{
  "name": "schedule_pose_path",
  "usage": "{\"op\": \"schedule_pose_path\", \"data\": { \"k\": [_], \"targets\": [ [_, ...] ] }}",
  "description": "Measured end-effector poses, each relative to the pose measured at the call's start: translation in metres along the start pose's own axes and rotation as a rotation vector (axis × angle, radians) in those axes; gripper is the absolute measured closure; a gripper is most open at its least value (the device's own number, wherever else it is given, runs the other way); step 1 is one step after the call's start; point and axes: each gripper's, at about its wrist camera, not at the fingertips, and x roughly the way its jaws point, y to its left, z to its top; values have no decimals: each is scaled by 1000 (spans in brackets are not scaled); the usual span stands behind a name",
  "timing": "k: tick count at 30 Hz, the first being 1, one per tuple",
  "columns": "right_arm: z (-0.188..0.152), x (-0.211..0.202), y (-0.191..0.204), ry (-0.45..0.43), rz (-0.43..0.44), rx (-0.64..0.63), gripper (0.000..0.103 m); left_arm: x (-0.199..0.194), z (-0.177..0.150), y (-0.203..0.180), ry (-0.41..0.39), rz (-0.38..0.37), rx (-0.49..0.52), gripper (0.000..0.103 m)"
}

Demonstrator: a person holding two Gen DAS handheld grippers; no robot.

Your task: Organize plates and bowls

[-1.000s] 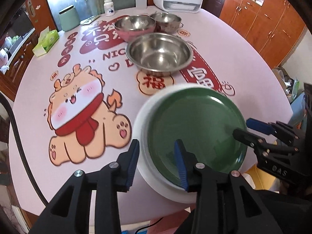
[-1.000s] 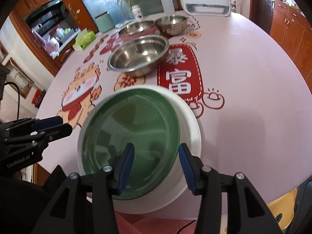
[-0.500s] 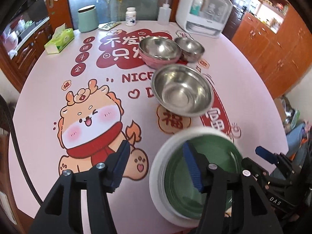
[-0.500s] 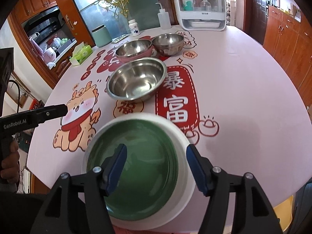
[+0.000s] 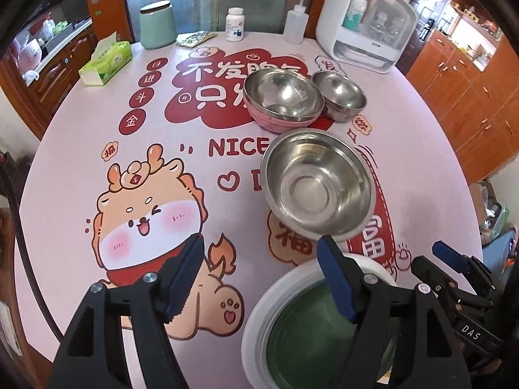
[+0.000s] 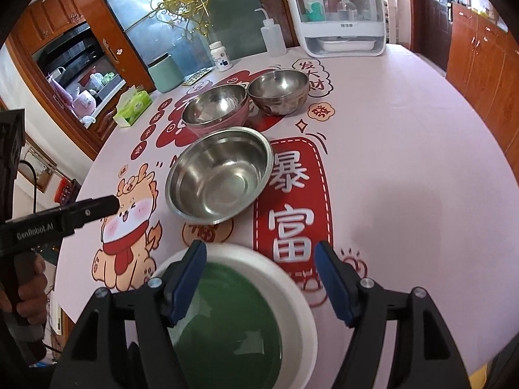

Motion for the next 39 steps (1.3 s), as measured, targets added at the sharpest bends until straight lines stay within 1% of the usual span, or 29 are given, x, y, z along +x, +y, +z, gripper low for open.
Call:
{"op": "schedule_pose_path", "data": {
  "k": [2, 5, 9, 11, 15, 19, 20, 22, 23, 24, 25, 27, 28, 32, 33, 34, 36, 38, 39],
  "targets": [
    [7, 7, -4, 11, 13, 8, 34, 9, 6, -3, 20, 7, -24, 32],
    [21, 24, -13, 36, 61, 30, 34, 17, 12, -6, 21, -12, -60, 32],
    [33, 44, -24, 61, 110, 58, 34, 33, 19, -8, 36, 20, -119, 32],
    [37, 53, -28, 72, 129, 77, 34, 40, 22, -9, 53, 34, -147, 32],
    [41, 68, -39, 98, 188, 134, 34, 55, 23, -10, 80, 17, -191, 32],
    [44, 80, -45, 128, 212, 158, 35, 70, 23, -10, 113, 34, -221, 32],
    [45, 83, -47, 137, 221, 162, 36, 73, 23, -10, 118, 37, -225, 32],
    [46, 88, -49, 149, 230, 166, 45, 79, 22, -9, 126, 37, -238, 32],
    [47, 91, -50, 155, 232, 166, 48, 81, 23, -9, 128, 36, -243, 32],
    [47, 94, -51, 162, 237, 167, 54, 84, 22, -9, 130, 35, -248, 32],
    [48, 95, -53, 166, 251, 171, 57, 87, 23, -9, 134, 35, -252, 32],
    [49, 97, -54, 170, 286, 178, 62, 92, 24, -8, 143, 37, -255, 38],
    [49, 98, -54, 170, 298, 176, 66, 95, 24, -9, 151, 37, -254, 43],
    [52, 100, -52, 171, 335, 168, 74, 102, 26, -9, 166, 32, -262, 59],
    [52, 100, -52, 171, 341, 165, 77, 104, 26, -9, 170, 28, -265, 62],
    [52, 100, -51, 172, 346, 162, 80, 105, 25, -9, 174, 25, -269, 68],
    [53, 100, -50, 174, 354, 151, 84, 108, 26, -7, 175, 20, -282, 73],
    [54, 100, -46, 174, 357, 134, 87, 108, 26, -6, 171, 1, -293, 81],
    [54, 100, -44, 173, 356, 127, 88, 109, 26, -6, 166, -9, -294, 83]
  ]
}}
